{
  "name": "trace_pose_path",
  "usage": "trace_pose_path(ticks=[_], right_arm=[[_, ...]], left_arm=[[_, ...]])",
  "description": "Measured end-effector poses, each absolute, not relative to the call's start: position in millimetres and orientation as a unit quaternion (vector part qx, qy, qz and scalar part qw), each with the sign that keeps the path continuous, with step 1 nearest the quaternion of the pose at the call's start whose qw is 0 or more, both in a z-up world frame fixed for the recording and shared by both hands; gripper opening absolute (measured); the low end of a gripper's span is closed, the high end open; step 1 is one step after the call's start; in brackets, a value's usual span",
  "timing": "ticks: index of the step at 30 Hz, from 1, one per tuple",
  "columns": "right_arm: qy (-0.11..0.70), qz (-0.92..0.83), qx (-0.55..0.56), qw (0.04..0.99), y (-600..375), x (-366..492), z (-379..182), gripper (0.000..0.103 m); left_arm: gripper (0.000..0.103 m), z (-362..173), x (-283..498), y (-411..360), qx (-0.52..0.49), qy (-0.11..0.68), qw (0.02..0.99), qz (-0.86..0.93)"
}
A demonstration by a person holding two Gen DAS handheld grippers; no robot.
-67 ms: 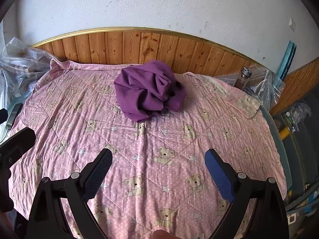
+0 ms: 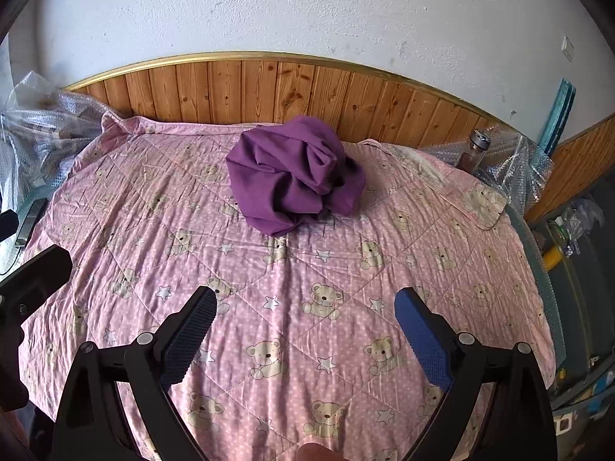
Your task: Fold clothes
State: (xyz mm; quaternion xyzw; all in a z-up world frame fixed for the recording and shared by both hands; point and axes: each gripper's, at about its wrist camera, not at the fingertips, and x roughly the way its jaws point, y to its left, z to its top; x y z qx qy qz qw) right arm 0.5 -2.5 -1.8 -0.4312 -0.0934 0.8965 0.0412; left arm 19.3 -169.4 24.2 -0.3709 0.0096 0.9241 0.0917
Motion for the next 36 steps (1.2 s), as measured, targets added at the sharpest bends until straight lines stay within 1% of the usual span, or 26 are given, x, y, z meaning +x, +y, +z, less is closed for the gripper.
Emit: trace_pose_path(ticks=[7, 13, 14, 15, 16, 17, 18, 19, 20, 21, 22, 23, 24, 25, 26, 30, 36], right_arm=[[-0.082, 0.893, -0.442, 0.022, -7.8, 2.6, -6.6, 0.095], [-0.087, 0.894, -0.44, 0.023, -14.4, -1.9, 1.7, 0.095], [-0.091, 0.894, -0.437, 0.025, -14.6, -1.3, 2.4, 0.094], [-0.094, 0.896, -0.434, 0.023, -14.9, 0.3, 2.1, 0.09], [-0.097, 0.897, -0.431, 0.02, -16.1, 1.8, 2.4, 0.086], [-0.101, 0.898, -0.429, 0.018, -17.5, 3.6, 2.4, 0.074], [-0.102, 0.897, -0.43, 0.015, -18.2, 3.9, 2.7, 0.06], [-0.101, 0.896, -0.432, 0.012, -17.7, 3.9, 2.1, 0.053], [-0.096, 0.894, -0.437, 0.007, -17.3, 3.5, 1.2, 0.039], [-0.09, 0.893, -0.44, 0.001, -16.4, 3.1, 0.4, 0.025], [-0.085, 0.891, -0.445, -0.004, -15.4, 2.5, -0.8, 0.019], [-0.082, 0.89, -0.449, -0.01, -15.2, 2.2, -2.1, 0.013], [-0.083, 0.89, -0.449, -0.012, -15.3, 2.8, -2.6, 0.009], [-0.084, 0.89, -0.448, -0.014, -15.4, 3.2, -2.6, 0.007], [-0.085, 0.89, -0.448, -0.016, -16.5, 3.9, -2.7, 0.004], [-0.094, 0.89, -0.445, -0.019, -17.3, 5.6, -2.6, 0.001], [-0.089, 0.888, -0.451, -0.022, -13.3, 2.0, -7.3, 0.0]], left_arm=[[0.102, 24.6, 24.1, -172.6, -0.355, -0.004, 0.091, 0.931], [0.102, 25.0, 21.2, -178.6, -0.381, -0.022, 0.111, 0.918], [0.102, 24.6, 22.1, -178.6, -0.382, -0.024, 0.114, 0.917], [0.101, 24.3, 23.2, -178.2, -0.382, -0.027, 0.119, 0.916], [0.094, 24.8, 24.0, -178.2, -0.38, -0.032, 0.123, 0.916], [0.086, 25.5, 24.3, -178.9, -0.379, -0.036, 0.124, 0.916], [0.066, 25.9, 24.1, -178.9, -0.38, -0.036, 0.122, 0.916], [0.048, 25.9, 23.2, -178.1, -0.382, -0.033, 0.116, 0.916], [0.039, 25.3, 22.0, -177.8, -0.384, -0.031, 0.113, 0.916], [0.024, 24.1, 21.6, -177.7, -0.386, -0.032, 0.115, 0.915], [0.016, 22.3, 20.9, -177.5, -0.391, -0.033, 0.118, 0.912], [0.012, 20.2, 20.3, -177.5, -0.395, -0.034, 0.121, 0.91], [0.005, 17.9, 20.6, -176.9, -0.397, -0.035, 0.125, 0.908], [0.001, 16.0, 20.8, -175.4, -0.4, -0.034, 0.128, 0.907], [0.0, 14.1, 21.1, -173.7, -0.401, -0.031, 0.131, 0.906], [0.0, 4.2, 20.8, -170.8, -0.408, -0.032, 0.141, 0.901], [0.0, -5.9, 18.5, -169.9, -0.416, -0.035, 0.14, 0.898]])
